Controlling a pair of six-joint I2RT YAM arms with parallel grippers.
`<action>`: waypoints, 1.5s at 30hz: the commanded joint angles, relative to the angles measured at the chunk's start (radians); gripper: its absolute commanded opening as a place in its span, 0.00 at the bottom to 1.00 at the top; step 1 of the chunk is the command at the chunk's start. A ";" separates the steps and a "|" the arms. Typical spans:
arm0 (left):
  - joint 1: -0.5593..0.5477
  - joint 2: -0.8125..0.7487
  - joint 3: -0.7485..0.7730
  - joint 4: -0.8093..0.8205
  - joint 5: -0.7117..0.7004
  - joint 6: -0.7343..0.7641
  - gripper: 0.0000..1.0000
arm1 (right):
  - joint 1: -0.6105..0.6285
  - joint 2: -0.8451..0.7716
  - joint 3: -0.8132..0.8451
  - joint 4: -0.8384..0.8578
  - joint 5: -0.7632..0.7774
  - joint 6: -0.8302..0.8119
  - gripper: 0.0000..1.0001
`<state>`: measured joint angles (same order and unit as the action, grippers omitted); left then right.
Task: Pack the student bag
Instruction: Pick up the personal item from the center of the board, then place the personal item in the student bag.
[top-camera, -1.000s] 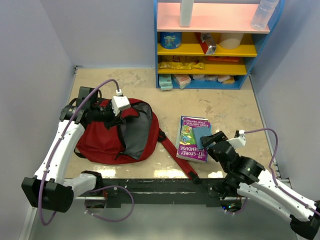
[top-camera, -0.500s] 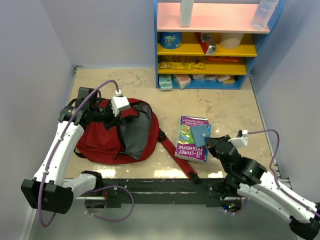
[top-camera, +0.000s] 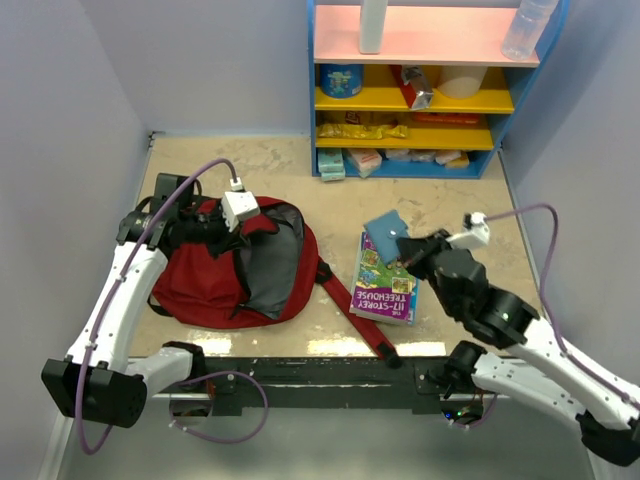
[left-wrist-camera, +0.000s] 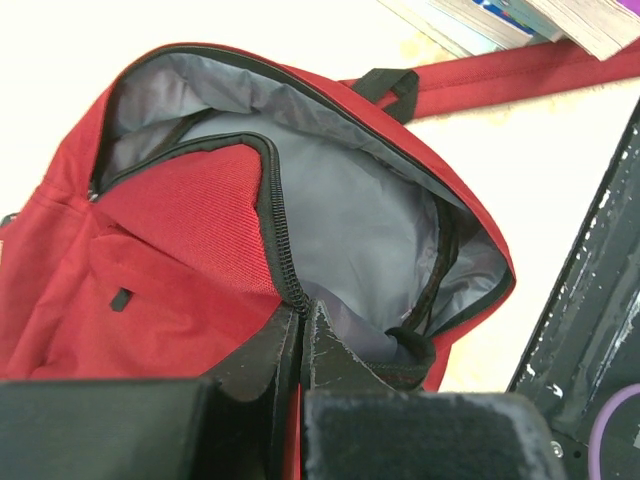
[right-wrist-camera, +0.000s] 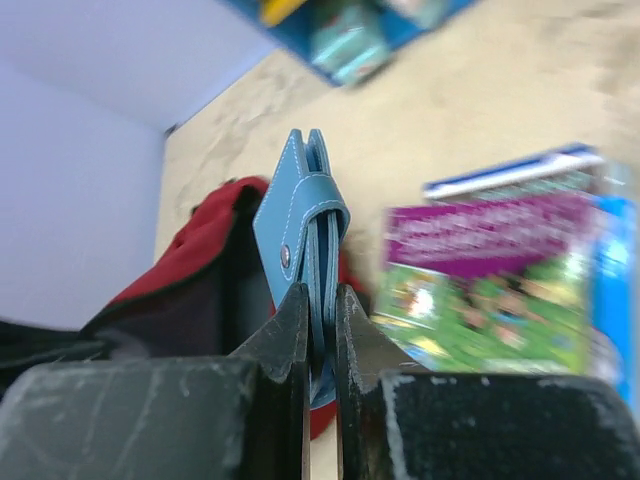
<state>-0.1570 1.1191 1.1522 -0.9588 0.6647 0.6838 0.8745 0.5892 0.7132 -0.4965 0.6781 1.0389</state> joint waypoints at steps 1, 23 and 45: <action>0.008 -0.027 0.086 0.035 0.009 -0.030 0.00 | 0.000 0.231 0.130 0.268 -0.231 -0.233 0.00; 0.008 0.014 0.277 -0.107 -0.082 -0.017 0.00 | 0.152 1.133 0.350 0.690 -0.422 -0.277 0.00; 0.007 0.062 0.503 -0.350 0.203 0.154 0.00 | 0.149 1.457 0.637 0.627 -0.270 -0.140 0.00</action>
<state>-0.1505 1.2366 1.6646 -1.3296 0.6971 0.7818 1.0264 2.0426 1.3121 0.1131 0.3607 0.8417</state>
